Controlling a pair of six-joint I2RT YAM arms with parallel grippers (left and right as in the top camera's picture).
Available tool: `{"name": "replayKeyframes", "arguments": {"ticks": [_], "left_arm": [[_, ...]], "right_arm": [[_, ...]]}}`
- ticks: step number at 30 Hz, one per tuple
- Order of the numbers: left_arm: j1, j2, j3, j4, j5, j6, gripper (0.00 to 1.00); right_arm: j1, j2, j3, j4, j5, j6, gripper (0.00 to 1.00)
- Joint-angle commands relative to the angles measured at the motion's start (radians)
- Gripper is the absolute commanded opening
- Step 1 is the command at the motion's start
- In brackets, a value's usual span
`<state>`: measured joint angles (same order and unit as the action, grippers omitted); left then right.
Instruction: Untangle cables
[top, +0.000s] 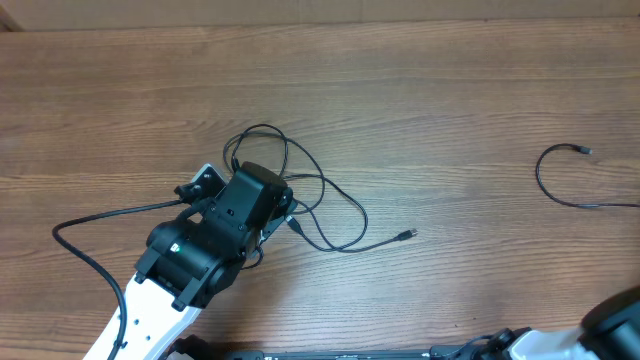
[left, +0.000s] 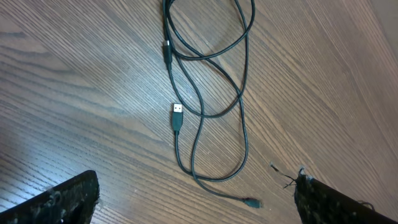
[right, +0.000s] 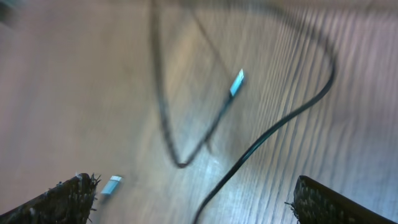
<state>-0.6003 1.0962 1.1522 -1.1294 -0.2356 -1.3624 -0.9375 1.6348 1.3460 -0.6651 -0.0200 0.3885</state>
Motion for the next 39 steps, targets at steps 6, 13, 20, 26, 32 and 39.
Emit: {"name": "replayKeyframes", "arguments": {"ticks": [6,13,20,26,32,39], "left_arm": [[-0.002,0.003,0.000,0.000,-0.007,-0.003,1.00],[-0.002,0.003,-0.001,0.000,-0.007,-0.003,0.99],[-0.002,0.003,-0.001,0.000,-0.007,-0.003,0.99],[-0.002,0.003,0.000,0.000,-0.007,-0.003,0.99],[-0.002,0.003,-0.001,0.000,-0.007,-0.003,0.99],[-0.002,0.003,-0.001,0.000,-0.007,-0.003,0.99]], "right_arm": [[0.006,-0.312,0.005,0.085,-0.260,0.008,1.00],[0.025,-0.373,0.004,0.117,-0.847,0.008,1.00],[0.139,-0.372,0.002,-0.332,-1.021,-0.155,1.00],[0.333,-0.372,0.001,-0.678,-0.857,-0.517,1.00],[0.558,-0.373,-0.031,-0.787,-0.733,-0.527,1.00],[0.777,-0.372,-0.210,-0.568,-0.810,-0.452,1.00]]}}
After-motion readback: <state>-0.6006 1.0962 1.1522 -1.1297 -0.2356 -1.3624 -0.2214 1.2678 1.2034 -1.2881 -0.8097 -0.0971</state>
